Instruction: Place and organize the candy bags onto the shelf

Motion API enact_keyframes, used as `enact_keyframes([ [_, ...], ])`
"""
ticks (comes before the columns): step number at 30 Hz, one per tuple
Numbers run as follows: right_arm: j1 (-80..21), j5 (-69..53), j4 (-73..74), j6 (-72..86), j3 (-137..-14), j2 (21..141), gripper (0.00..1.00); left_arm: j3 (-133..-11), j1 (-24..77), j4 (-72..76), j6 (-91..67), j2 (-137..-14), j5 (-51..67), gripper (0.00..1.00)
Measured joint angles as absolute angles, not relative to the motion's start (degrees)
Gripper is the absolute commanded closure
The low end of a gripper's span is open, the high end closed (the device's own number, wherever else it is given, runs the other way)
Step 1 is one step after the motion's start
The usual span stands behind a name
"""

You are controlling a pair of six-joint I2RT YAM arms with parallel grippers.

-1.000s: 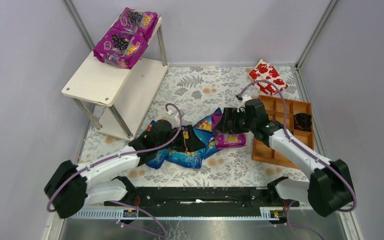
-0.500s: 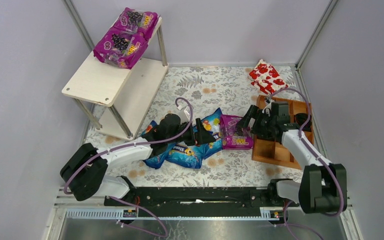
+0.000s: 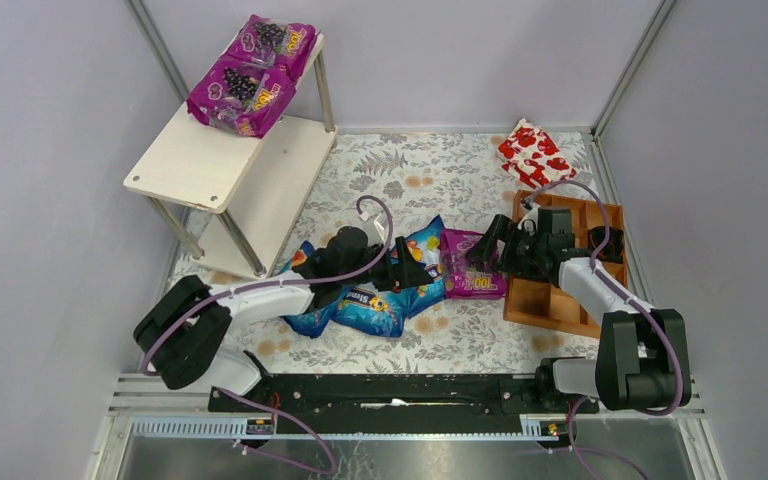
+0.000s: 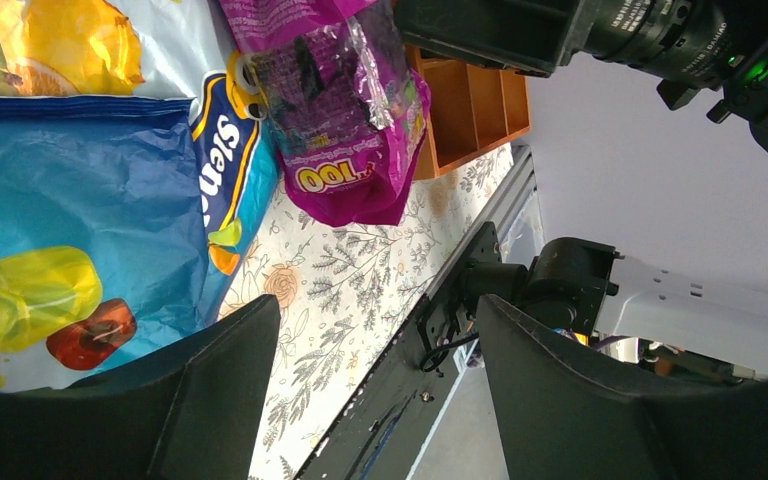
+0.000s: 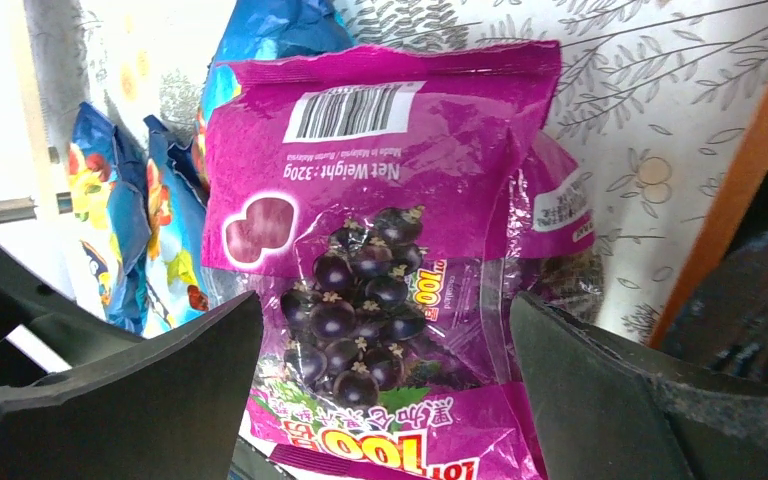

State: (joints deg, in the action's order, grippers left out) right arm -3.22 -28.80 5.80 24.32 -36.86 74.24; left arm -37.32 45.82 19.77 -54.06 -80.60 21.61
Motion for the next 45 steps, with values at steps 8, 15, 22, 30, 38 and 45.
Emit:
enact_keyframes([
  [8, -3.4, -31.9, 0.1, 26.0, -34.1, 74.2, 0.00, -45.3, 45.8, 19.6, -55.3, -89.1, 20.8, 0.29],
  [15, -3.4, -32.6, -1.1, 27.0, -33.4, 73.6, 0.00, -53.7, 47.9, 18.2, -54.1, -95.2, 18.3, 0.28],
  [22, -3.6, -32.7, -1.6, 27.3, -32.3, 71.7, 0.00, -58.4, 52.1, 14.4, -52.5, -100.1, 12.9, 0.36],
  [30, -3.8, -32.9, -2.0, 27.3, -31.7, 70.7, 0.00, -58.4, 53.0, 12.8, -52.8, -100.7, 6.6, 0.44],
  [38, -3.8, -33.1, -2.8, 27.3, -31.0, 70.4, 0.00, -58.6, 53.0, 13.8, -53.2, -103.7, 5.3, 0.38],
  [45, -3.8, -32.8, -3.2, 27.3, -30.5, 69.5, 0.00, -59.8, 53.0, 14.3, -53.8, -105.1, 5.7, 0.67],
])
